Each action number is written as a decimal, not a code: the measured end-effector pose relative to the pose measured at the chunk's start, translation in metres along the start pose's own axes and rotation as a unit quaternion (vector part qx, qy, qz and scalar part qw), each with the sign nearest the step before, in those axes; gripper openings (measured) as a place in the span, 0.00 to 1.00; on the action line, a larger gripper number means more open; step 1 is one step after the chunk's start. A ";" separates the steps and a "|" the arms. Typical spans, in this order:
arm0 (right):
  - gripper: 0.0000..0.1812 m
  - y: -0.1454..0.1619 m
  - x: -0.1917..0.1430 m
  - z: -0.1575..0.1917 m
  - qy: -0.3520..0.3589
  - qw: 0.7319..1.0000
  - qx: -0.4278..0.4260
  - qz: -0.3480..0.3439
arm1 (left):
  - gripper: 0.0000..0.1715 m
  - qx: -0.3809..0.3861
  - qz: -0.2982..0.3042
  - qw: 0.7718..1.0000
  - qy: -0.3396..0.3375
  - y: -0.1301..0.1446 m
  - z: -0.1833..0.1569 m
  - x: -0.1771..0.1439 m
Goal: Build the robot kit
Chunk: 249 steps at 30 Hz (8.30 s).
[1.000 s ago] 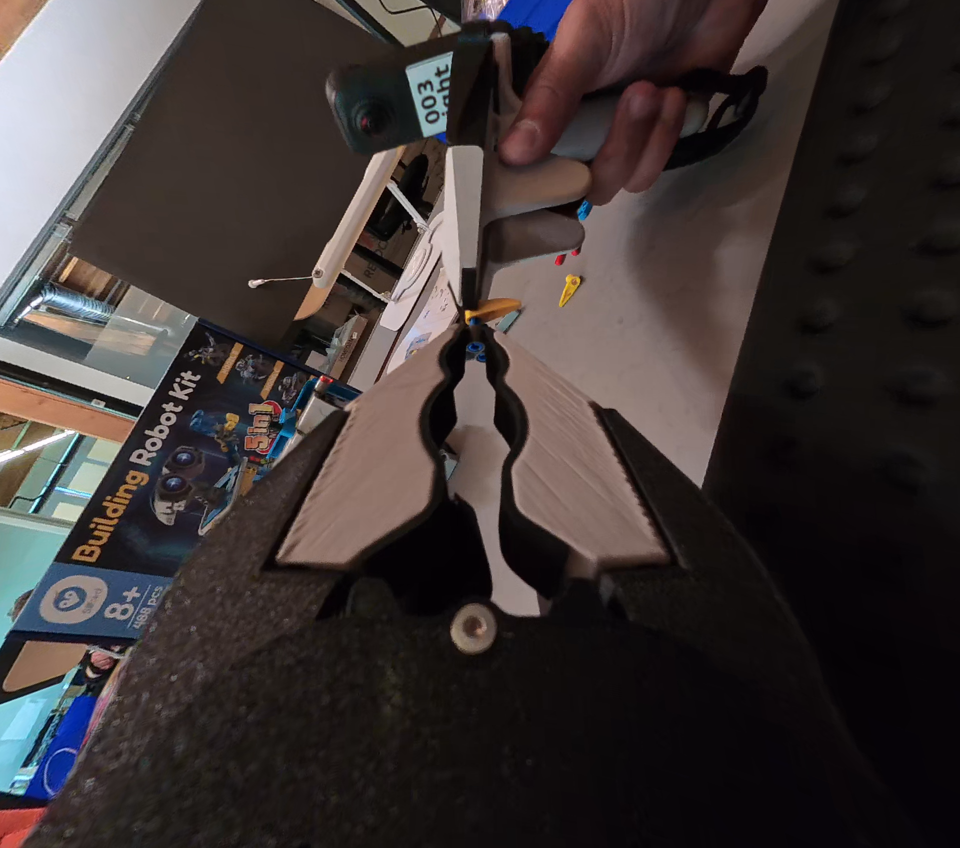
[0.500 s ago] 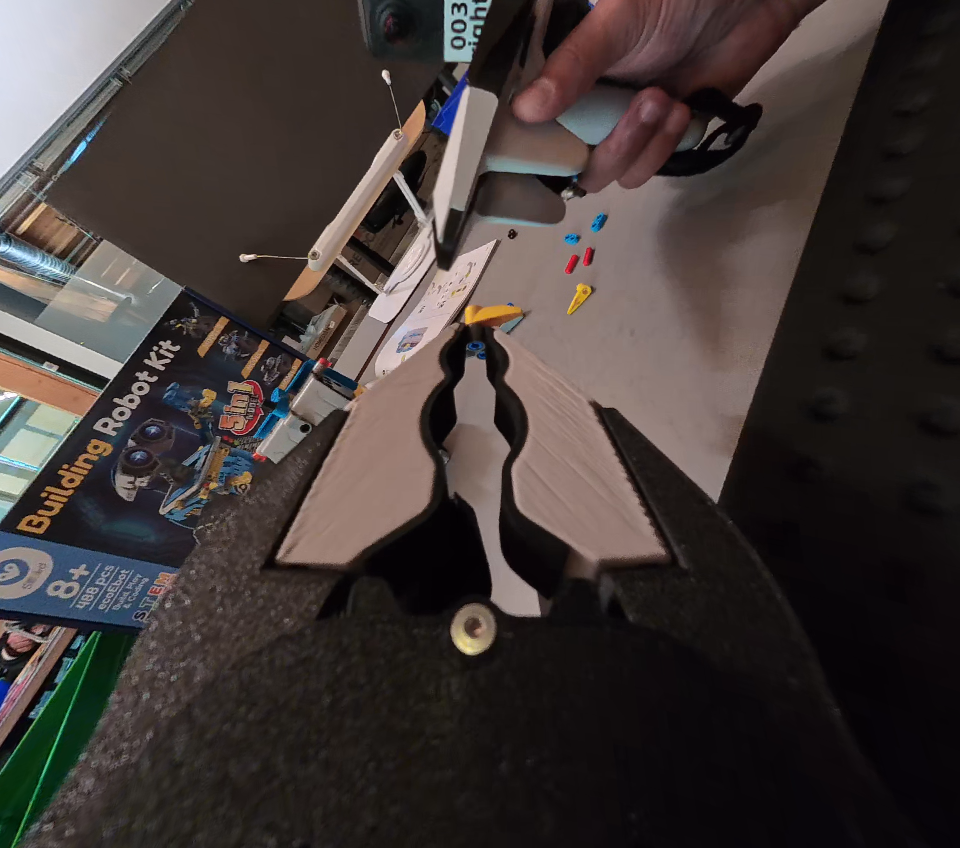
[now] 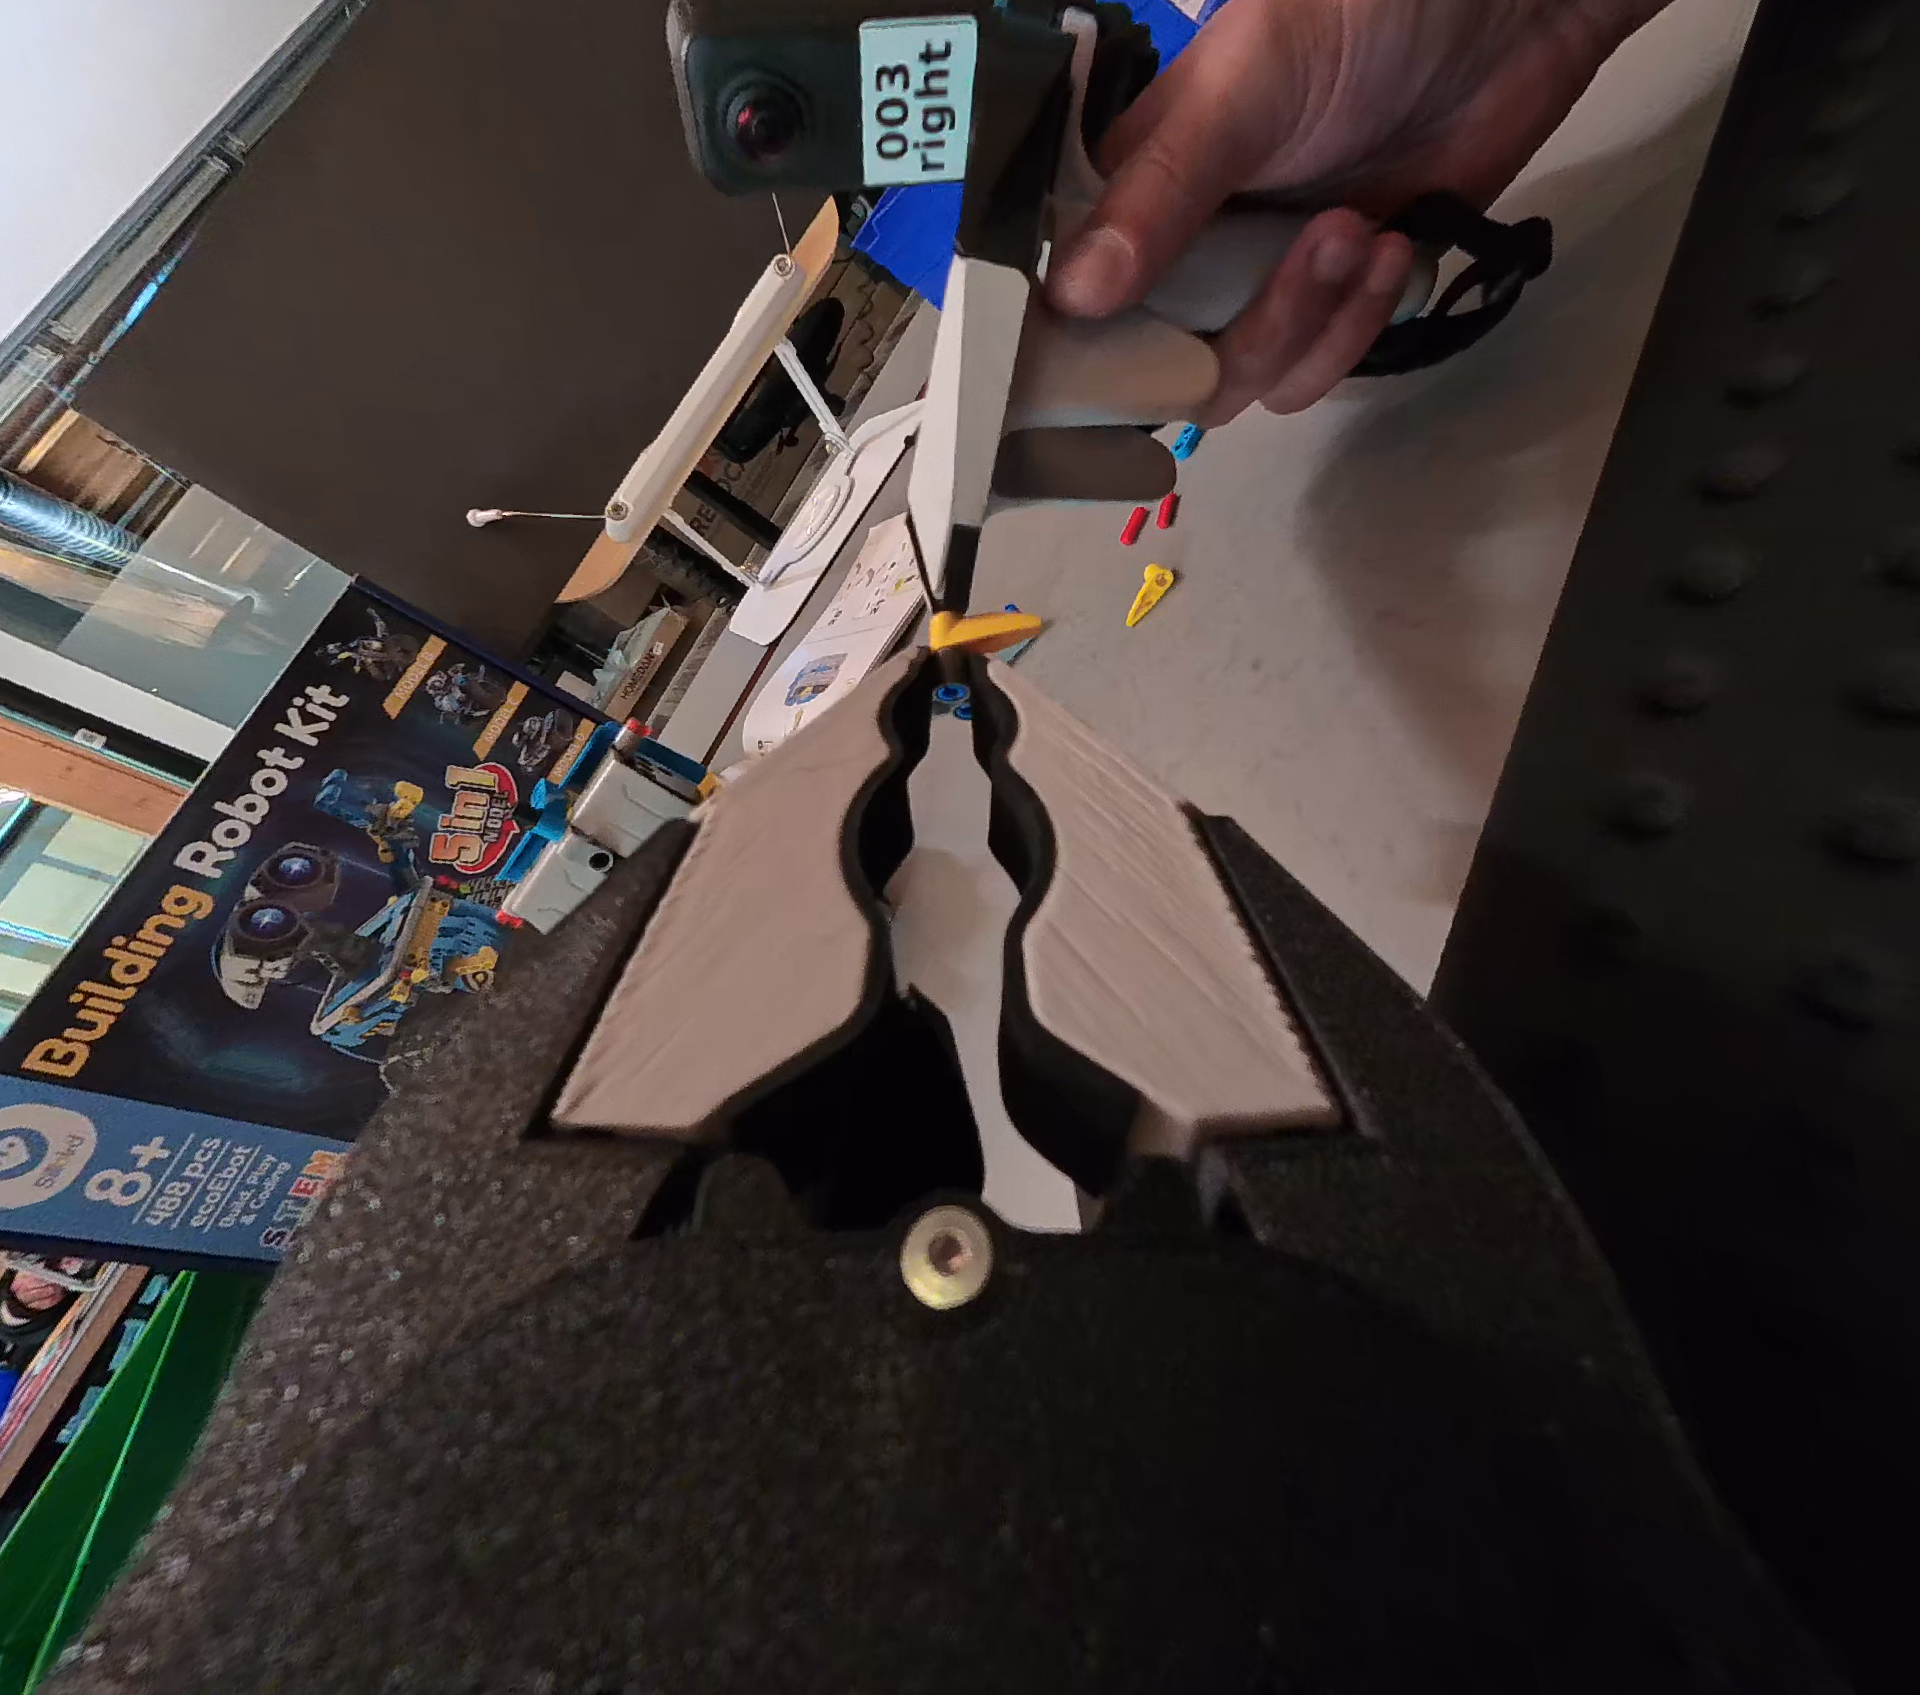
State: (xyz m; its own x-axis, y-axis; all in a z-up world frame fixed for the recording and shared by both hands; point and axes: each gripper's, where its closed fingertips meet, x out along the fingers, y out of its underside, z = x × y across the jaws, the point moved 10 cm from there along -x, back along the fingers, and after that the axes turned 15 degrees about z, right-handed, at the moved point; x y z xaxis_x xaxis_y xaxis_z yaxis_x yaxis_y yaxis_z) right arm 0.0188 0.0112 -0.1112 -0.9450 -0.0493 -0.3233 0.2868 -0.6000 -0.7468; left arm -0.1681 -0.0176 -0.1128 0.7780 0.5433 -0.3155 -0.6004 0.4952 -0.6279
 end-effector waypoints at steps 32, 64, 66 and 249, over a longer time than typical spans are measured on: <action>0.08 0.047 -0.040 -0.022 0.281 0.925 -0.058 0.249 | 0.04 -0.328 -0.087 0.927 0.161 0.037 0.055 0.002; 0.09 0.041 -0.065 -0.019 0.430 0.877 -0.049 0.208 | 0.04 -0.298 -0.095 0.935 0.165 0.031 0.048 -0.001; 0.12 0.047 -0.063 -0.023 0.433 0.875 -0.026 0.214 | 0.04 -0.294 -0.092 0.937 0.166 0.030 0.047 0.000; 0.04 -0.034 0.010 0.036 0.065 0.996 -0.038 -0.051 | 0.04 -0.163 -0.161 0.973 0.029 0.012 0.040 -0.022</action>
State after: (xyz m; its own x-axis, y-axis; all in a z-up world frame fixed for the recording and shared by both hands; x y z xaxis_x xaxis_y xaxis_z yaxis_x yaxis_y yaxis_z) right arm -0.0057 0.0024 -0.0682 -0.9430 0.1145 -0.3125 0.2065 -0.5350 -0.8192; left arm -0.2003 0.0034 -0.0848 0.9308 0.3521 -0.0979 -0.2400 0.3867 -0.8904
